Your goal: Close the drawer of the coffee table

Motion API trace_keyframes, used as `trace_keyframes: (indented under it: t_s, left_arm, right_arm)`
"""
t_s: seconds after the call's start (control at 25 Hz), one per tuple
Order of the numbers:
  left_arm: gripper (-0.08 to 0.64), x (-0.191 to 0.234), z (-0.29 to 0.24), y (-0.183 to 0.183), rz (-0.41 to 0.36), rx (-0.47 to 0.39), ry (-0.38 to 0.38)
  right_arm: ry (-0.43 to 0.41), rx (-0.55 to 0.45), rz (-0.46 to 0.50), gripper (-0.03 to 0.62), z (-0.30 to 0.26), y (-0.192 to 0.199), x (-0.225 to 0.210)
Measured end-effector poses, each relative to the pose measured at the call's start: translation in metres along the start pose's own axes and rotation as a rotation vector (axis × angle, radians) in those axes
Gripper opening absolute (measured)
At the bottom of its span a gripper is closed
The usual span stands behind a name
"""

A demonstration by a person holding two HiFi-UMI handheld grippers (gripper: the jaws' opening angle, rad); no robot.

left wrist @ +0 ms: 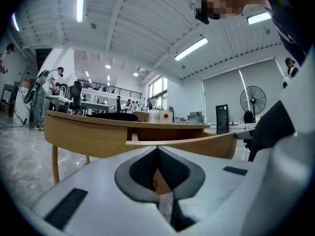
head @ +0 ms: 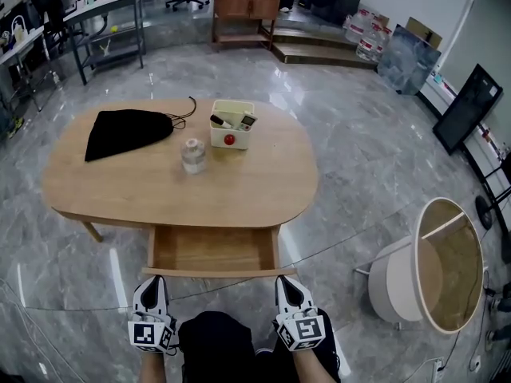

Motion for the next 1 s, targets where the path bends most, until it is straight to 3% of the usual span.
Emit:
trace_keyframes:
  t_s: [1.0]
  left_arm:
    - [0.025, 0.006, -0.009, -0.007, 0.007, -0.034, -0.007]
  right_arm:
    - [0.005, 0.006, -0.007, 0.026, -0.007, -0.011, 0.001]
Point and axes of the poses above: the fingertips, and each gripper's own axes: z backward along the fingers, x to its left, y out of its underside, the point moved 4 cm from there along z, backward along the fingers, and after that the axes turned 12 degrees about -z, right-handed, at the moved point
